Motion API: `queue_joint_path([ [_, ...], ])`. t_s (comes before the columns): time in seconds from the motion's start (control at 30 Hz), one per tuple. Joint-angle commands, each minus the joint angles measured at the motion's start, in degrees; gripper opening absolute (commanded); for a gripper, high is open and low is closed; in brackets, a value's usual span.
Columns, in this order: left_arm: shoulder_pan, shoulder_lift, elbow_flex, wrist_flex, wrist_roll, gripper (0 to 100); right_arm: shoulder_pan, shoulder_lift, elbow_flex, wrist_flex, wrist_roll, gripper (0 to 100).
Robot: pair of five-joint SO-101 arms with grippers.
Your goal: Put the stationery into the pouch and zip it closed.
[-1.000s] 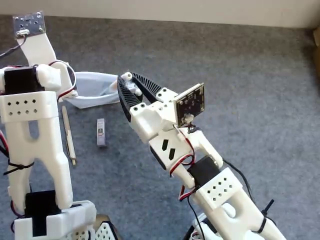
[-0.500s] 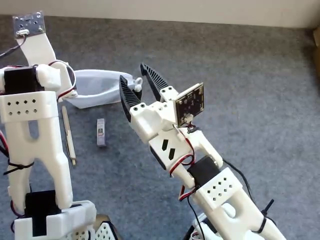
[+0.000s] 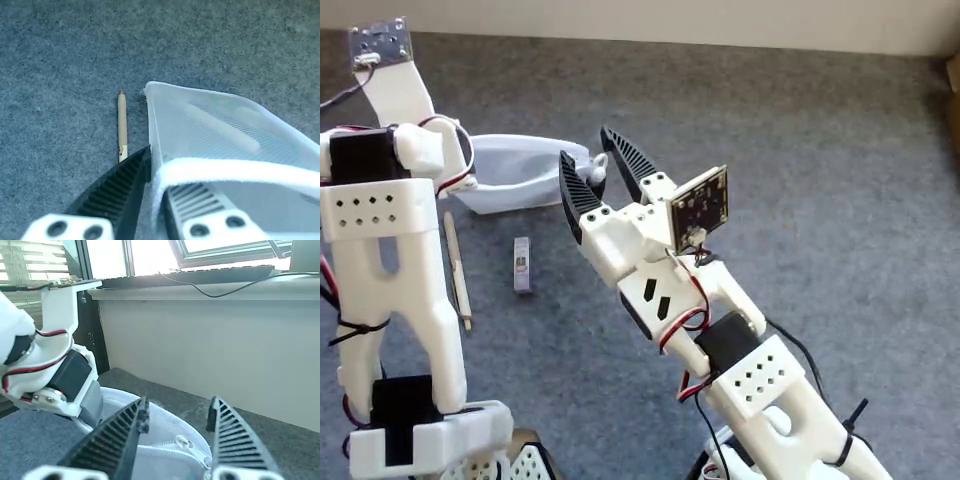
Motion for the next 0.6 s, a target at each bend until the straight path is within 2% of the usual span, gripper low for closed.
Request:
queue_joint_path([
  [0.0,-3.03,-0.92,-7.16,-0.7,0.53,1,0.84,-0.31,-1.54,6.37,0.53,18.3],
  [0.27,-10.33,-0.92,-16.4,0.53,0.53,1,0.57,-0.22,-5.05,15.96,0.44,18.3],
  [0.4,-14.02,-0.92,-20.26,2.29,0.44,1,0.48,0.13,-5.23,18.07,-2.81,18.3],
  [0.57,-18.95,-0.92,-23.25,4.22,0.26,1,0.31,8.84,-7.43,19.91,-3.69,18.3],
])
